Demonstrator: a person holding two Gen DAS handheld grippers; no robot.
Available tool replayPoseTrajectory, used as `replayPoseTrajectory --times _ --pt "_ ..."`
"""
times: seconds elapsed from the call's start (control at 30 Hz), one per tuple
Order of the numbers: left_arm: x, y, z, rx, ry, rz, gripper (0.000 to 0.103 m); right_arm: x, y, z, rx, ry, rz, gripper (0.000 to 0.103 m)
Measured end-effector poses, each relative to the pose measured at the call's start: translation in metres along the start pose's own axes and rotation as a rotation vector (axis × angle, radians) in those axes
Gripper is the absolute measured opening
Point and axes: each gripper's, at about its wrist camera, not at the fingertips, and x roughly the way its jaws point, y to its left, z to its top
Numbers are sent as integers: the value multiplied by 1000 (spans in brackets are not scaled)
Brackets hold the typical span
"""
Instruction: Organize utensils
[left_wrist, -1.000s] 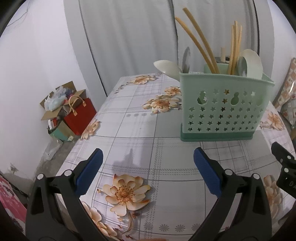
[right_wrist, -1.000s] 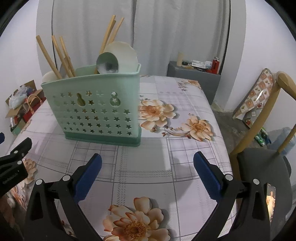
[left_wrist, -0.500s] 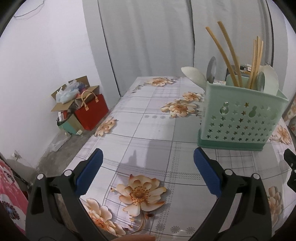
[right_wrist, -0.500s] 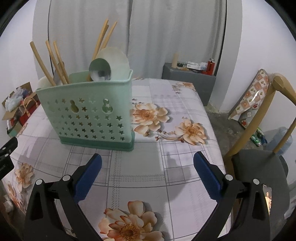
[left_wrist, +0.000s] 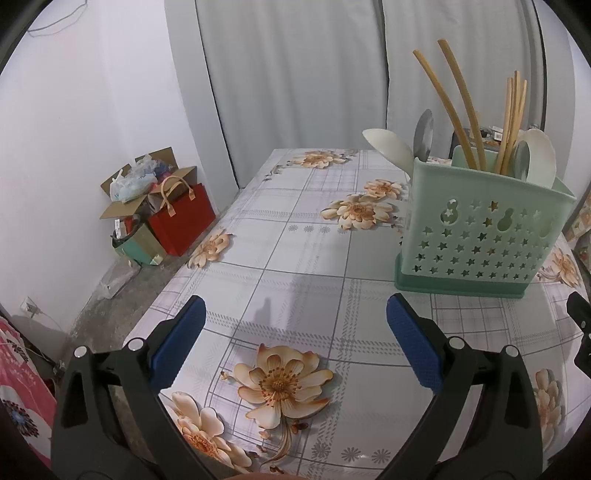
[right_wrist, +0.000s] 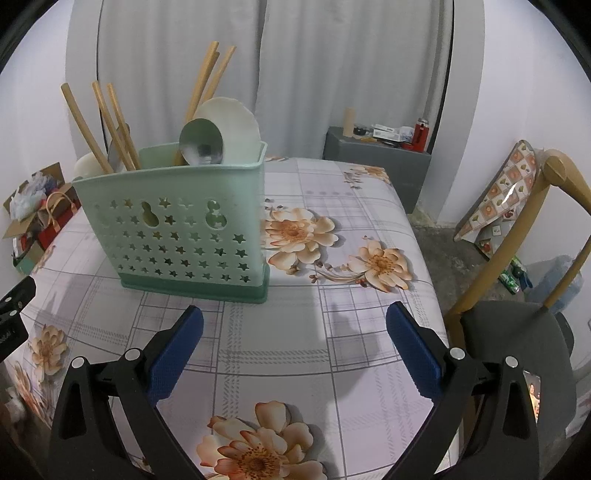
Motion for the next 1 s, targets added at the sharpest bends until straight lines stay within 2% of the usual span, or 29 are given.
replayPoseTrajectory --times 1.0 --pt "2 2 -1 -4 4 11 94 0 1 0 -2 1 -2 96"
